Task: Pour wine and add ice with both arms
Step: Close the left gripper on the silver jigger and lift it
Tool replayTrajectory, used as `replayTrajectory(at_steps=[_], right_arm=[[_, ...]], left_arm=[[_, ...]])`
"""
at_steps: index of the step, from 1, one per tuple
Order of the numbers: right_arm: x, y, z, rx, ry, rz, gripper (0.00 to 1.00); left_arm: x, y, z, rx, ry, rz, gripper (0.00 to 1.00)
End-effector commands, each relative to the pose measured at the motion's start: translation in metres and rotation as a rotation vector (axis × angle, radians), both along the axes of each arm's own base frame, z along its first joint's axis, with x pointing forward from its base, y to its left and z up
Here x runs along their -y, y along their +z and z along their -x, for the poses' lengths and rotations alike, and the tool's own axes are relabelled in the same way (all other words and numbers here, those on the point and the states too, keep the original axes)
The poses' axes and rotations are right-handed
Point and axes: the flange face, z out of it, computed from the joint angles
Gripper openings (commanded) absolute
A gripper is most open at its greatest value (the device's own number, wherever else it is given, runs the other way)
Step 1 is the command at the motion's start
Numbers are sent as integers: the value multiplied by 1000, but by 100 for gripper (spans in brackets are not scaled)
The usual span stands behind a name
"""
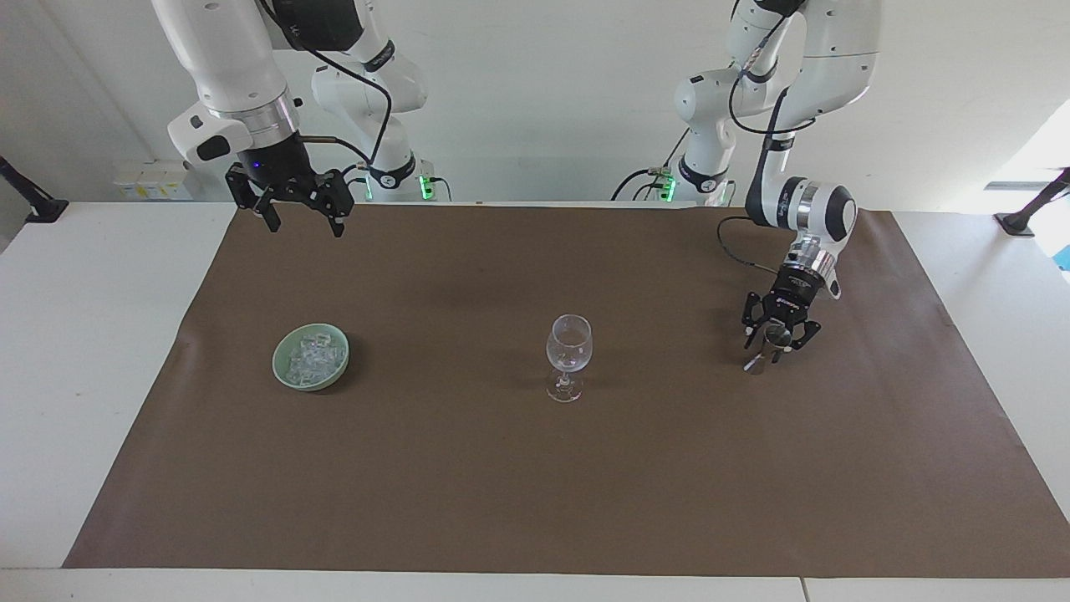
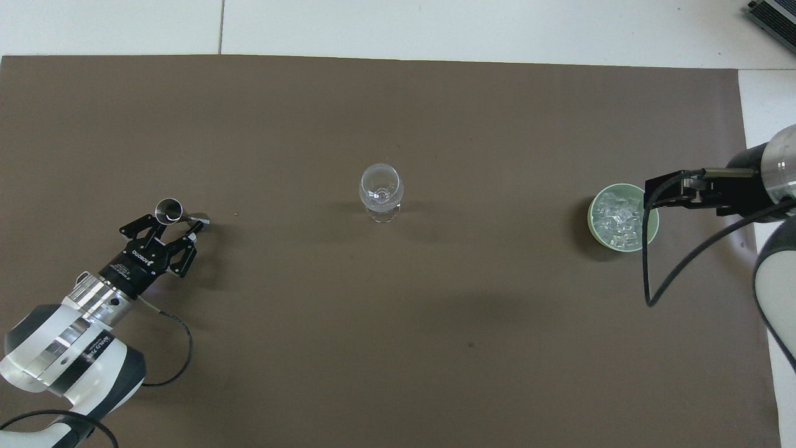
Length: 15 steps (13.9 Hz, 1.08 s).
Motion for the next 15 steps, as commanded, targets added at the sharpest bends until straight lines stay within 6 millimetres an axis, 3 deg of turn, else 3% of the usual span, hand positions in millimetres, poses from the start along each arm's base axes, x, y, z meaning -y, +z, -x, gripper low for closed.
replayTrajectory(at_steps=[1,4,6,8,9,15], right_arm=[[0,3,2,-1,9,-2,100],[0,3,2,-1,9,-2,100],[0,3,2,-1,9,-2,100],[0,3,2,-1,9,-2,100],[0,3,2,-1,9,-2,100],[0,2,1,-3,9,-2,100]], left_arm=[[1,-3,0,-5,17,-14,37],[1,-4,0,-6,17,-13,34],[0,-4,0,-8,20,-15,24],[0,-6,0,-11,21,-14,4],[0,-6,-1,-11,21,-14,0],[-4,-2,-5,3,51,9,0]])
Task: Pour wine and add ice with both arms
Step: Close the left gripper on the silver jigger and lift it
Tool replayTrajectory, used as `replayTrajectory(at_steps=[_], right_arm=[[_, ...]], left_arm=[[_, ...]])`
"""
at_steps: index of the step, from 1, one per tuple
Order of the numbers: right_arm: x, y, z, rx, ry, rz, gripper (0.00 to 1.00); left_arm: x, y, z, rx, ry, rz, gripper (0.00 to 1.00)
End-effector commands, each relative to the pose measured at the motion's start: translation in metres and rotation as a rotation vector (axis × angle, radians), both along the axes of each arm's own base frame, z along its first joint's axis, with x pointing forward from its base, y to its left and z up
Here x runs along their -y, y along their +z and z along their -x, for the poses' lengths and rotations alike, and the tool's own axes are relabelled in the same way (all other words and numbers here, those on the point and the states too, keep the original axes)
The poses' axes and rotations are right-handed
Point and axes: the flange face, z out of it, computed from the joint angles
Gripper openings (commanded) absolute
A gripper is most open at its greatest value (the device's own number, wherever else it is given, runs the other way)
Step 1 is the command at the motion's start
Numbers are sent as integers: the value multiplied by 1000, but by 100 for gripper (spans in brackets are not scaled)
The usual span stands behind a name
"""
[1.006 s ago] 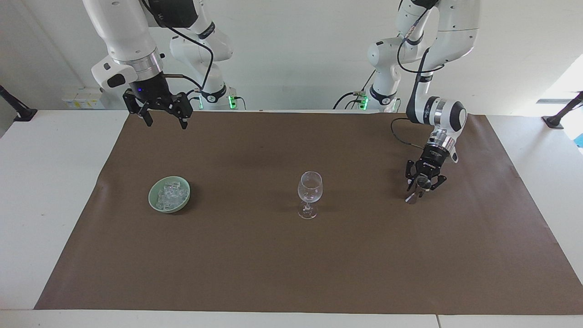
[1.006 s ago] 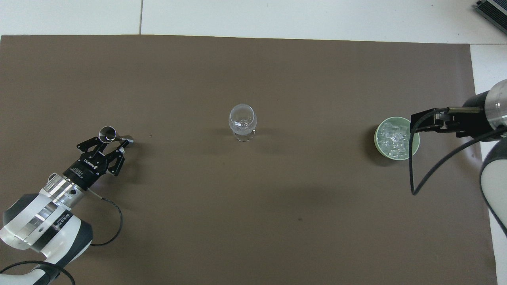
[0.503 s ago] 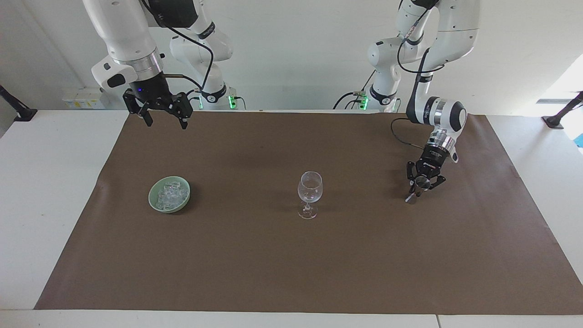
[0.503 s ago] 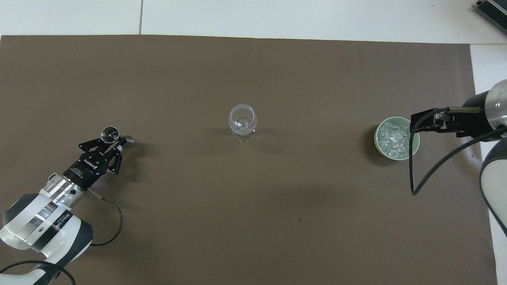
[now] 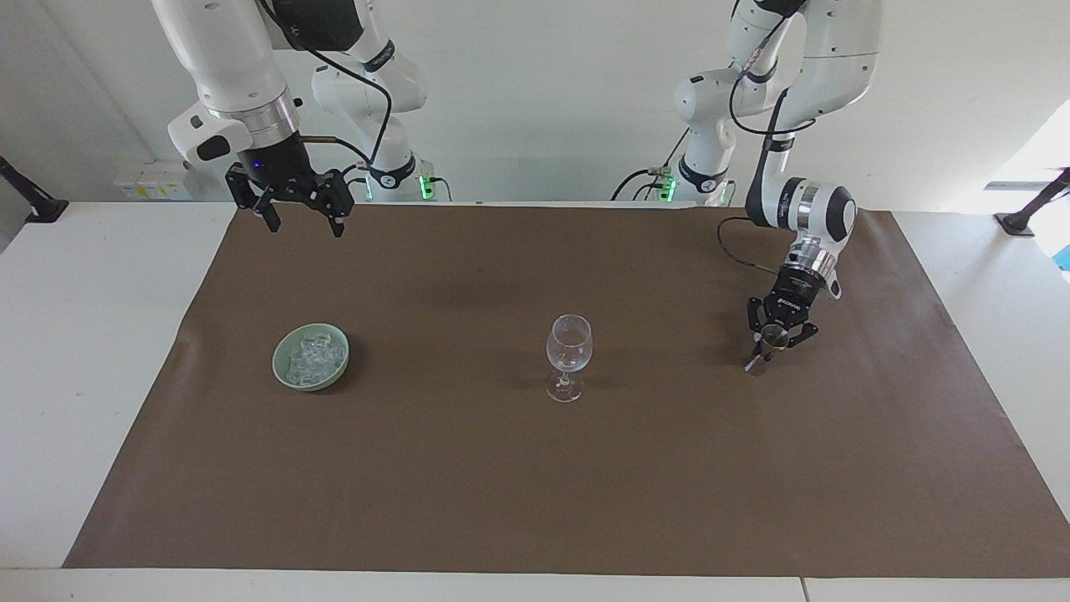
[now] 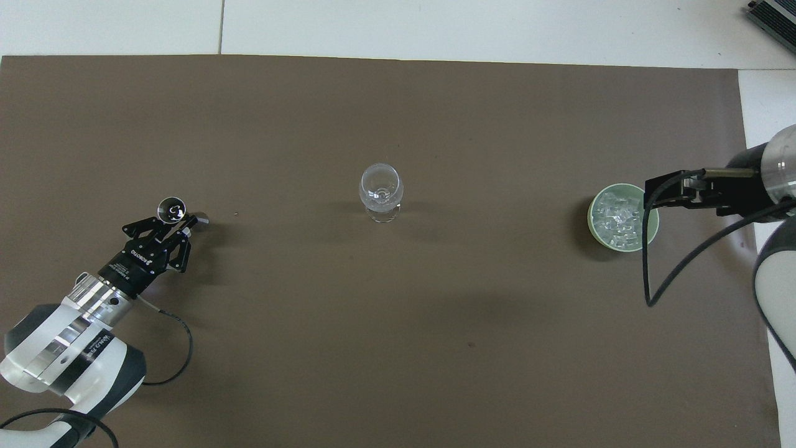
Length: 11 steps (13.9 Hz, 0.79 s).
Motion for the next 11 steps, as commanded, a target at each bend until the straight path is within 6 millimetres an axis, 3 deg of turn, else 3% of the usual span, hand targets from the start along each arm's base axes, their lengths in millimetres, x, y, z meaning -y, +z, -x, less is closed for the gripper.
replayTrajectory(at_steps=[1,5,11], right_arm=[[0,3,2,-1,9,-2,100],[0,3,2,-1,9,-2,100],[0,3,2,-1,9,-2,100]], left_arm=[[-3,4,-11,20,29,10,0],[2,30,-30,46,31,21,0],[57,78,-47,-2,12,-29,0]])
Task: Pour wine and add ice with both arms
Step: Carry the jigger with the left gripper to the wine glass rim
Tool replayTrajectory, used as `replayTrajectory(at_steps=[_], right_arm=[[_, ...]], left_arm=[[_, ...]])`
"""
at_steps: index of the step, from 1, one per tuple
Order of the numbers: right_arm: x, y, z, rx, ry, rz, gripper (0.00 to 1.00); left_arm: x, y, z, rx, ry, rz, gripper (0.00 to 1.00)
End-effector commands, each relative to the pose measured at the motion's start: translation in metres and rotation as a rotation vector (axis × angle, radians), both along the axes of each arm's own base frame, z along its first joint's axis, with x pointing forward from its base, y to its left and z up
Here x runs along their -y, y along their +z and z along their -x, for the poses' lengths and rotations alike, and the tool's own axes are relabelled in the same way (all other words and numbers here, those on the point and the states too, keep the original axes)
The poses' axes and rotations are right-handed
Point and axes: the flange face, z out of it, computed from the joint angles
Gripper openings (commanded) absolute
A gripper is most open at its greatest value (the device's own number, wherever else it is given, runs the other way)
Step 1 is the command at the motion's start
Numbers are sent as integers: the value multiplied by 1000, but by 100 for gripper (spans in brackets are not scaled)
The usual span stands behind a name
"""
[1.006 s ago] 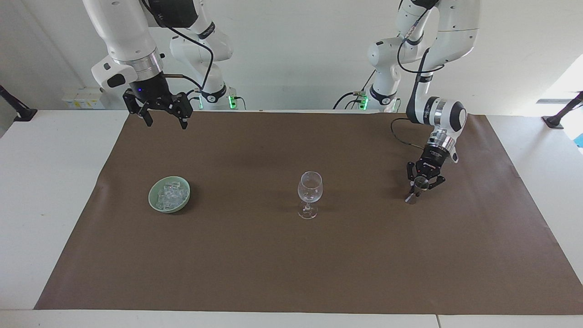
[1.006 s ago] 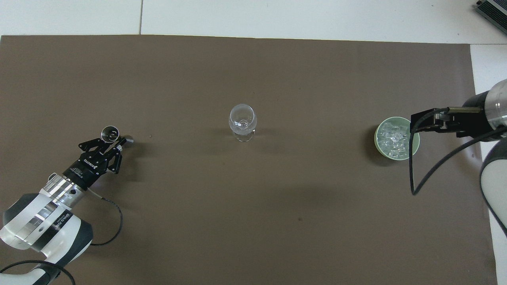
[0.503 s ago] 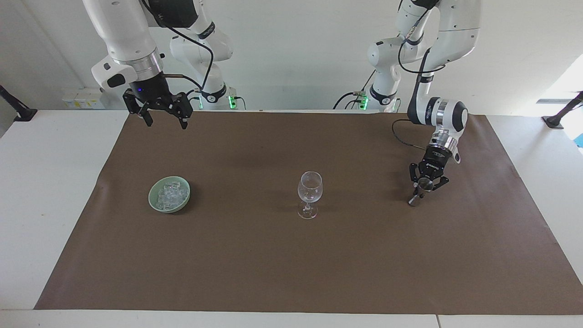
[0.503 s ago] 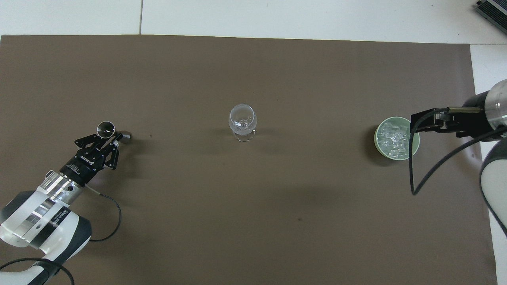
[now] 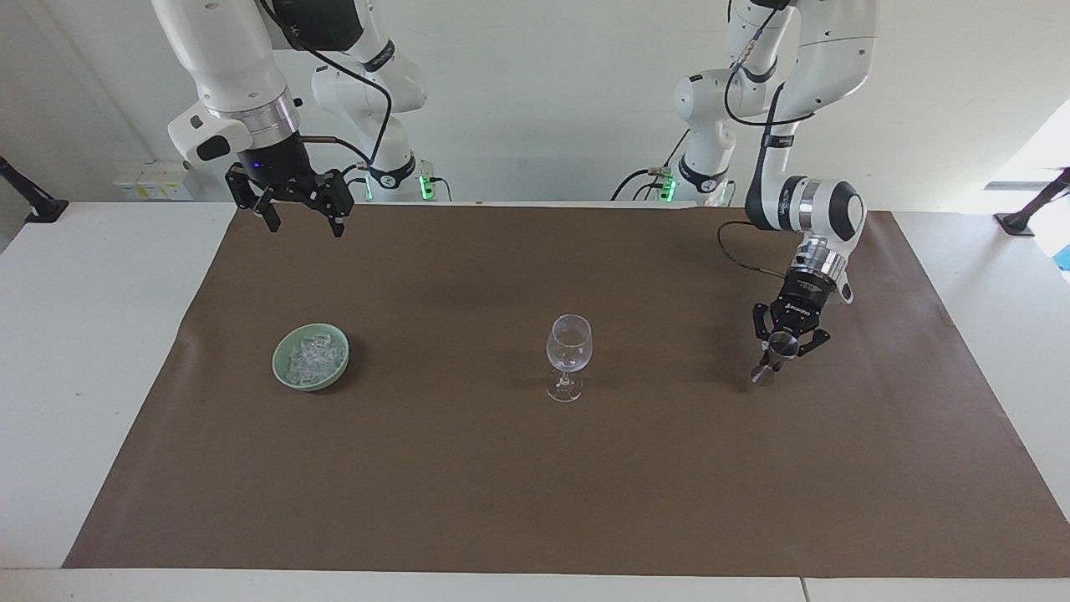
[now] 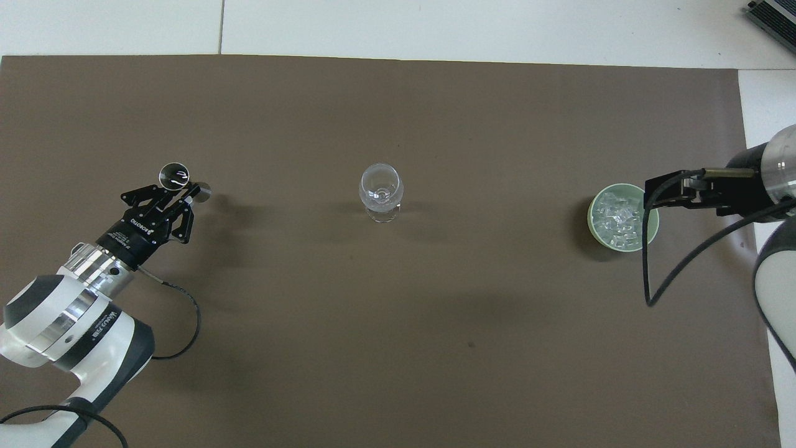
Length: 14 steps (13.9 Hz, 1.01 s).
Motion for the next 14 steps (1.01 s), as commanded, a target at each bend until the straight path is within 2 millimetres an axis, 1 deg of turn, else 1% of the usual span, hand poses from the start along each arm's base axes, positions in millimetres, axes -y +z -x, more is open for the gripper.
replayTrajectory(at_steps=[1,2,3,4,7,11,14], right_arm=[[0,2,1,-3,9,-2,100],[0,2,1,-3,9,-2,100],[0,3,2,-1,9,-2,100],[0,2,1,-3,9,-2,100],[0,2,1,-3,9,-2,100],[0,2,1,-3,9,-2,100],[0,3,2,-1,9,-2,100]], left_arm=[[28,28,-3,-22,25,13,0],[39,35,-5,-24,28,5,0],[46,39,-6,-28,33,1,0],[58,46,-6,-20,25,12,0],[90,59,-6,-36,43,21,0],[143,85,-9,-18,9,30,0],[173,103,-12,-5,-18,7,0]])
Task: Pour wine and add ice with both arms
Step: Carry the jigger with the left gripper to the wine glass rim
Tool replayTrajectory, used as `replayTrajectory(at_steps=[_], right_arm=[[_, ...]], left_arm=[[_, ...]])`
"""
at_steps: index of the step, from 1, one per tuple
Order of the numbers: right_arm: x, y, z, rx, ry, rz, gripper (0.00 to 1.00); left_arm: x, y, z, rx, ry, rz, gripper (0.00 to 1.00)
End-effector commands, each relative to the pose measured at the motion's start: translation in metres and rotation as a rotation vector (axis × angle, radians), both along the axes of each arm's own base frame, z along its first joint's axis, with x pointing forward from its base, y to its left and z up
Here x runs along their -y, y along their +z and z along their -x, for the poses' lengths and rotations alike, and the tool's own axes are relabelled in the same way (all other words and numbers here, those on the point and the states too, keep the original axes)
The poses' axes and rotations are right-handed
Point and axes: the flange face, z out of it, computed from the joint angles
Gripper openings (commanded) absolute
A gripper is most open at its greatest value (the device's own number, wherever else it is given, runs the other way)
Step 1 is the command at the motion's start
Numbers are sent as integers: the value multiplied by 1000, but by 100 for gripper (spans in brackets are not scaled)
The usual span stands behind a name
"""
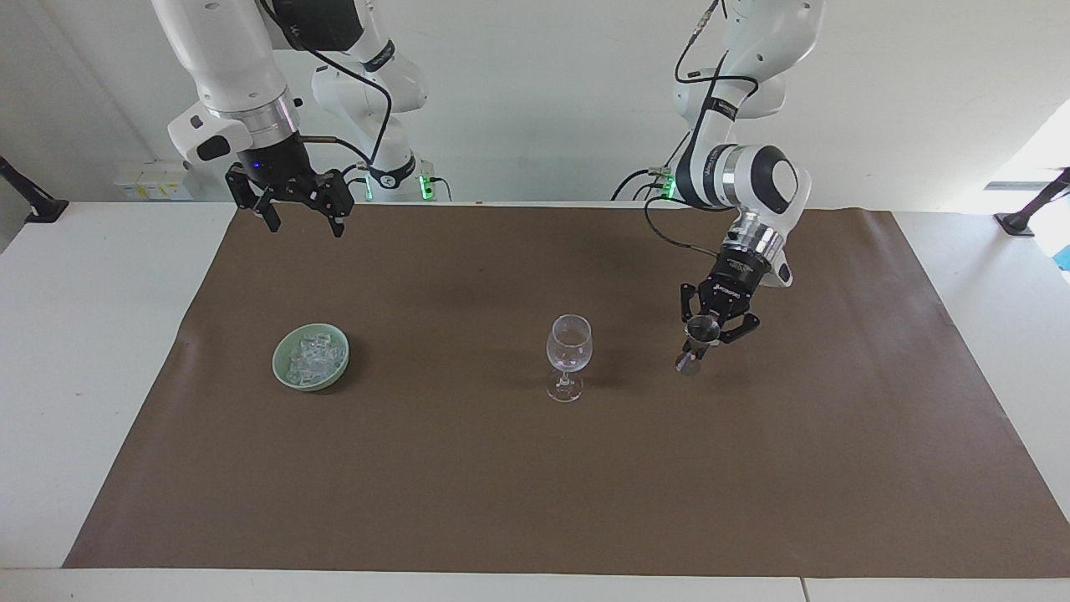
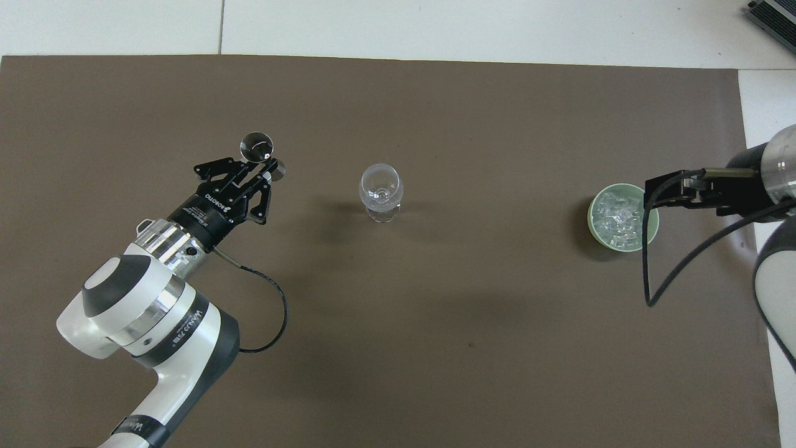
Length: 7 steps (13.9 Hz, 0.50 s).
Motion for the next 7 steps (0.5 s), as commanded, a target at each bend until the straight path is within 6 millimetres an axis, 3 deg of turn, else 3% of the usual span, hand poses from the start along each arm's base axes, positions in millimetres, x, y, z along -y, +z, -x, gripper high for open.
replayTrajectory(at_steps=[1,7], right_arm=[[0,2,1,-3,9,-2,100],[0,3,2,-1,9,-2,100]], left_arm=[[26,22,-4,2,9,-11,0],[72,28,-7,-30,-9,-89,0]])
